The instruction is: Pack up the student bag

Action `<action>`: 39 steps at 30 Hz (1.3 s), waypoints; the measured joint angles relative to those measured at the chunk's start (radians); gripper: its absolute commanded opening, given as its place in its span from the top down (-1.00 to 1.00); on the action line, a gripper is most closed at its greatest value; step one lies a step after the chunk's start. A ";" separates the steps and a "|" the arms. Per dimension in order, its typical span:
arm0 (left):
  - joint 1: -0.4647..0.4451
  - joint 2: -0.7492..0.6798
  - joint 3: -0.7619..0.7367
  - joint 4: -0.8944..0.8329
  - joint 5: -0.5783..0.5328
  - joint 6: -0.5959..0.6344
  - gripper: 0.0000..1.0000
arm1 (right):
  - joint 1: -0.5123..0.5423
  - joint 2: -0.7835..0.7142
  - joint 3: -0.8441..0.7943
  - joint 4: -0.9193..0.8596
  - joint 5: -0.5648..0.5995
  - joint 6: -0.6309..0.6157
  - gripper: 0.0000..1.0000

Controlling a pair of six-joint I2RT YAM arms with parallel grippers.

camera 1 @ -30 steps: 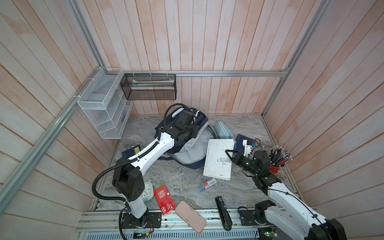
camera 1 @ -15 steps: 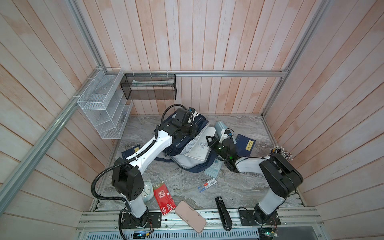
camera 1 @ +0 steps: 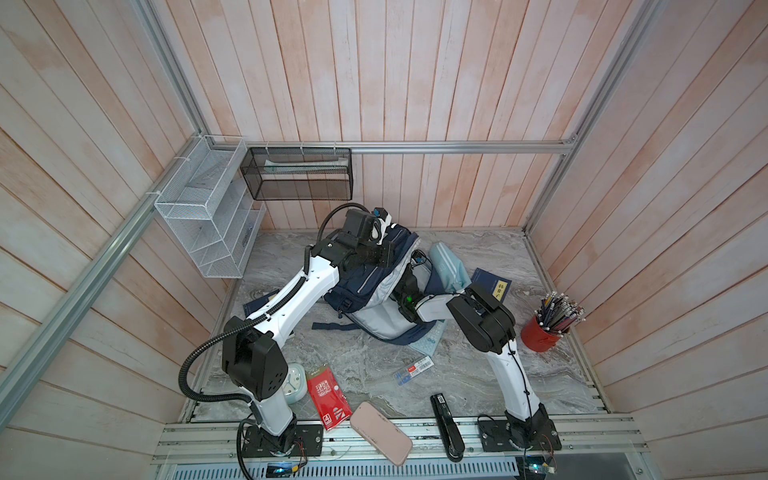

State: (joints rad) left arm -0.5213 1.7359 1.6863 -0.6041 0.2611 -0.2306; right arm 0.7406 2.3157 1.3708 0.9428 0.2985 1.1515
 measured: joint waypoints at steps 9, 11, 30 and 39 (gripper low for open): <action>0.048 -0.025 -0.098 0.066 0.048 -0.025 1.00 | -0.019 -0.107 -0.163 -0.037 -0.077 -0.121 -0.24; 0.050 -0.025 -0.128 0.080 0.049 -0.027 1.00 | -0.038 -0.198 -0.240 -0.071 -0.104 -0.163 -0.24; 0.014 -0.025 -0.260 0.170 -0.003 -0.043 0.92 | -0.262 -1.014 -0.740 -0.442 -0.213 -0.457 -0.96; -0.052 -0.023 -0.265 0.155 -0.138 -0.030 0.55 | -0.489 -1.012 -0.633 -0.795 -0.139 -0.603 -0.96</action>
State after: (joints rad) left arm -0.5732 1.7130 1.4212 -0.4488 0.1230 -0.2604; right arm 0.2520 1.3041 0.7376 0.1482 0.1596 0.5484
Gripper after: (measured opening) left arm 0.172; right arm 0.980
